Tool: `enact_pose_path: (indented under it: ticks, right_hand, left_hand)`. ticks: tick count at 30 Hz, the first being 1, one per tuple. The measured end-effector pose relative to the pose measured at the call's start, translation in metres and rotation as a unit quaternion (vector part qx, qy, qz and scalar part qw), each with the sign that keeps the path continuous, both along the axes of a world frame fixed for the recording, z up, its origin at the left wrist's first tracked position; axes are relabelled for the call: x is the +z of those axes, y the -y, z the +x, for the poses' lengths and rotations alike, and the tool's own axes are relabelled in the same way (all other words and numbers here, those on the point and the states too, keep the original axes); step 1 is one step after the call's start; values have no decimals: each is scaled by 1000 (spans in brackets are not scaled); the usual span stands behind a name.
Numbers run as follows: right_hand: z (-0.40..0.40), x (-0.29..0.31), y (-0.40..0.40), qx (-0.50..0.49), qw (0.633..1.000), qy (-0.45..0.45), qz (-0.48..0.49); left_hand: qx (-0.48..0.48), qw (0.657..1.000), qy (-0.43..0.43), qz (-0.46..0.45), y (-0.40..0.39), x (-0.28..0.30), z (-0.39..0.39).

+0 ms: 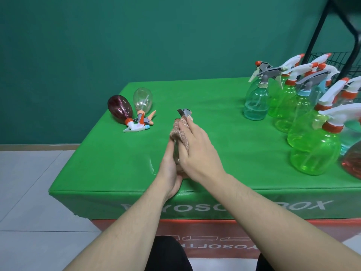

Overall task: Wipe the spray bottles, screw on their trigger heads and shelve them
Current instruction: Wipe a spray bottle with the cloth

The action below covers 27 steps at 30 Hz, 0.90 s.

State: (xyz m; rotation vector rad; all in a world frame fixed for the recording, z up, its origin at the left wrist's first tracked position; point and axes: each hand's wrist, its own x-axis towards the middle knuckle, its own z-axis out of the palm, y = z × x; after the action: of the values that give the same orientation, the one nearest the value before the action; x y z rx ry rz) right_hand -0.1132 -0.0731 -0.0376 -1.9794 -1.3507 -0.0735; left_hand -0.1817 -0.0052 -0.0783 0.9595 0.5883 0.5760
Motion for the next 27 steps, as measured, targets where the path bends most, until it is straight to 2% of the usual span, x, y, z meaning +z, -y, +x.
enact_pose_path:
  ticks: [8, 19, 23, 27]
  right_hand:
    - [-3, -28, 31, 44, 997, 65, -9]
    - [-14, -55, 64, 73, 981, 171, -51]
    - [-13, -54, 61, 66, 985, 158, -25]
    - [-8, -39, 47, 50, 994, 93, -6]
  left_hand:
    - [13, 1000, -6, 22, -4, -3, 6]
    - [18, 997, 56, -46, -9, -10, 3]
    - [1, 998, 48, -36, -6, -5, 0]
    - [-19, 999, 23, -14, -2, 0, 0]
